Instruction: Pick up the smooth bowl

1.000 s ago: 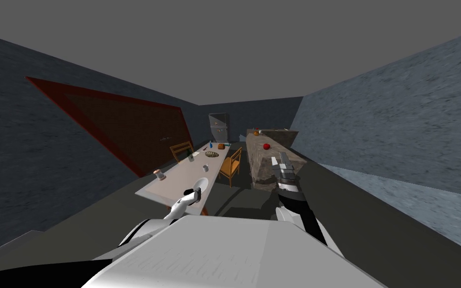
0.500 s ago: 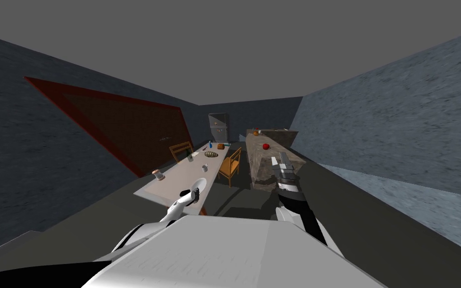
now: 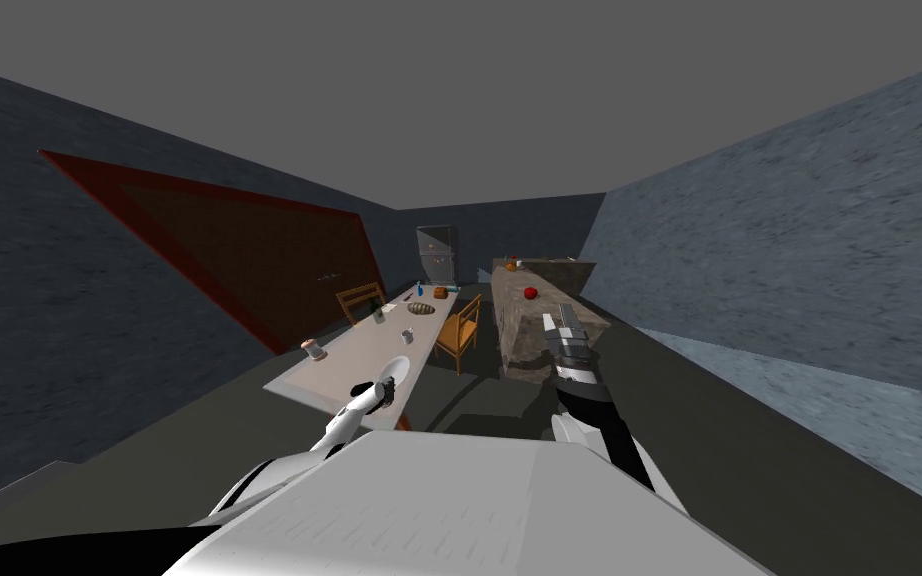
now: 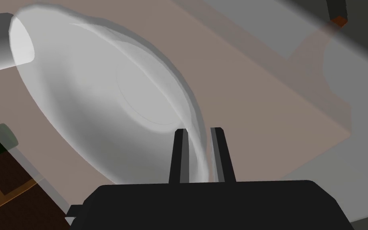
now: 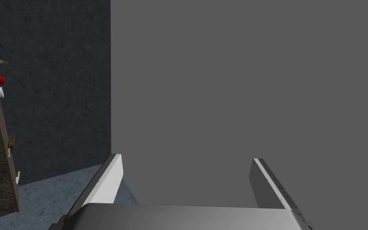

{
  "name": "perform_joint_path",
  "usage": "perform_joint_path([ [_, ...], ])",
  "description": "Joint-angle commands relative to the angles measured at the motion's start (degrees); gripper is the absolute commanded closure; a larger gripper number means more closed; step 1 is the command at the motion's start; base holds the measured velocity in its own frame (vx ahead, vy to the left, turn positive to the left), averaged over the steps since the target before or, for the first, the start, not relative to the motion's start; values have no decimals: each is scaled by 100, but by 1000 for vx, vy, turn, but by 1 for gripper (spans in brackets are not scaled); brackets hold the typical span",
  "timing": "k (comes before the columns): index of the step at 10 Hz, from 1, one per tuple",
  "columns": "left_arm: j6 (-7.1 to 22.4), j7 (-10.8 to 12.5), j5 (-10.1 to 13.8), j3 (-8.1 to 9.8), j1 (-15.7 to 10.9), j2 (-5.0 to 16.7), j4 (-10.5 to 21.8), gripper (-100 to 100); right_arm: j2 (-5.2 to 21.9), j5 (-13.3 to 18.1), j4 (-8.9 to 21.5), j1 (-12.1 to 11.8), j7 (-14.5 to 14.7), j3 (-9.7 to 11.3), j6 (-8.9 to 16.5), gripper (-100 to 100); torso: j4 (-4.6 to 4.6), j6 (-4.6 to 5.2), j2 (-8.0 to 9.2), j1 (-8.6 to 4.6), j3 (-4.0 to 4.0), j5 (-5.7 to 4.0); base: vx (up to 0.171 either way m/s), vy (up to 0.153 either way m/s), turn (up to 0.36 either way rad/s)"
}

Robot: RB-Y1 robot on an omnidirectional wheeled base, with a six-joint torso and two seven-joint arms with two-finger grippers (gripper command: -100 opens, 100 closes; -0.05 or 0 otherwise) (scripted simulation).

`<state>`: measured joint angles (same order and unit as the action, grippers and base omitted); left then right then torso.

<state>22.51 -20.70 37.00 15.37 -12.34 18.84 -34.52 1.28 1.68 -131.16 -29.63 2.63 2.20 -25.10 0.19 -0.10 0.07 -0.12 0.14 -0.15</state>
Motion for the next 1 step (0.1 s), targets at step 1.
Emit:
perform_joint_path([
  [1,0,0,0,0,0,0,0,0,0,0,0,0,0,0,0,0,0,0,0,0,0,0,0,0,0],
])
